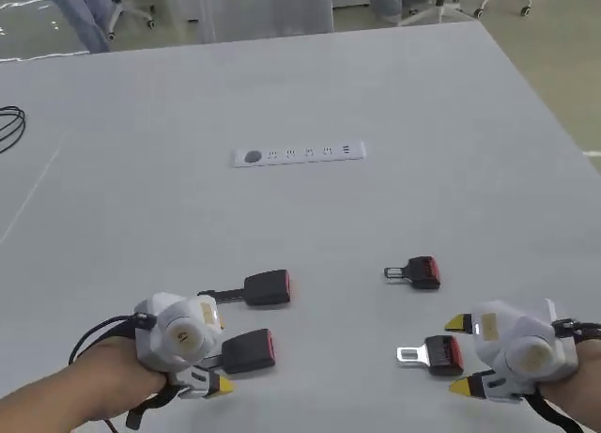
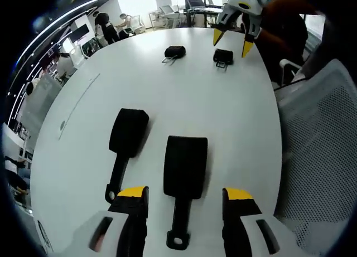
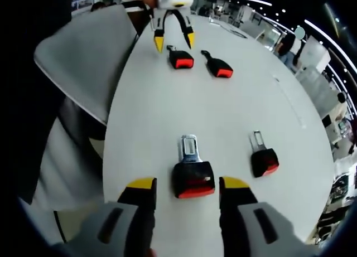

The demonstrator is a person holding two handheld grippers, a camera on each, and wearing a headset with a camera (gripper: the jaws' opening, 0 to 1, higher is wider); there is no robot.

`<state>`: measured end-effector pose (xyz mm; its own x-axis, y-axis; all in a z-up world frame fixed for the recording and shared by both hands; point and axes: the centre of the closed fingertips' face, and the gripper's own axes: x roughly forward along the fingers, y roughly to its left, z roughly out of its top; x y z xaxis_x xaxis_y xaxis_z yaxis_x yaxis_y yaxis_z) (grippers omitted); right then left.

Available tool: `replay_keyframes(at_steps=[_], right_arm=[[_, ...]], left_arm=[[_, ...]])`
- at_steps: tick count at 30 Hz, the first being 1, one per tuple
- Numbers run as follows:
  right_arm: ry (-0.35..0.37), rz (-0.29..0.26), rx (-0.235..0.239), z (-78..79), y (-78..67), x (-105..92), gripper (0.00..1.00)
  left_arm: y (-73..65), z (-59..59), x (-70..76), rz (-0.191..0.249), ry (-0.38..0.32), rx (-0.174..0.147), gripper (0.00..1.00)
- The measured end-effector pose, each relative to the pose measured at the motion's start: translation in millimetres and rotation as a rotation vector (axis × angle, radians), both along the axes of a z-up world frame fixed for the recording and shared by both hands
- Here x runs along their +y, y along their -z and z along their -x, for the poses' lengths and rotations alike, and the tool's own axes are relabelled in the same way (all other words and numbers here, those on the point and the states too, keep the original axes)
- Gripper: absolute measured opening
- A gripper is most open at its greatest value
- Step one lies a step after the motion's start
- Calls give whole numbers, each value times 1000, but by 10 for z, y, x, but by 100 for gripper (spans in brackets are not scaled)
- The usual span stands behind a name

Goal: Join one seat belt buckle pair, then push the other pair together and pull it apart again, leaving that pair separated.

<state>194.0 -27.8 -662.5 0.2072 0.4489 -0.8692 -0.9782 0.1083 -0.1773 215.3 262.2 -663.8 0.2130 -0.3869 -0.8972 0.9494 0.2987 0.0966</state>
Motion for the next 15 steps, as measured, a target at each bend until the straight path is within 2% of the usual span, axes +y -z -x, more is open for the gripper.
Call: replay_keyframes(at_steps=[1,6,9,13,14,15], right_arm=[[-8,19,4,-3,24,-24,43],[-18,26,15,-62,86,-15,43],[-25,36,26,-71,129,-11,44],[-14,50,41,-105,189,-29,42],[8,32,59,-122,197,-16,42],[3,34,56,-148,201,-20,43]], left_arm=[[1,-8,-12,0,2,2,53],[34,-13,-116,-12,51,20,49],[85,-1,-146,-38,89,33,47],[120,-35,-159,-48,87,37,43],[138,-50,-156,-50,88,37,42],[149,-50,-153,-52,87,41,42]])
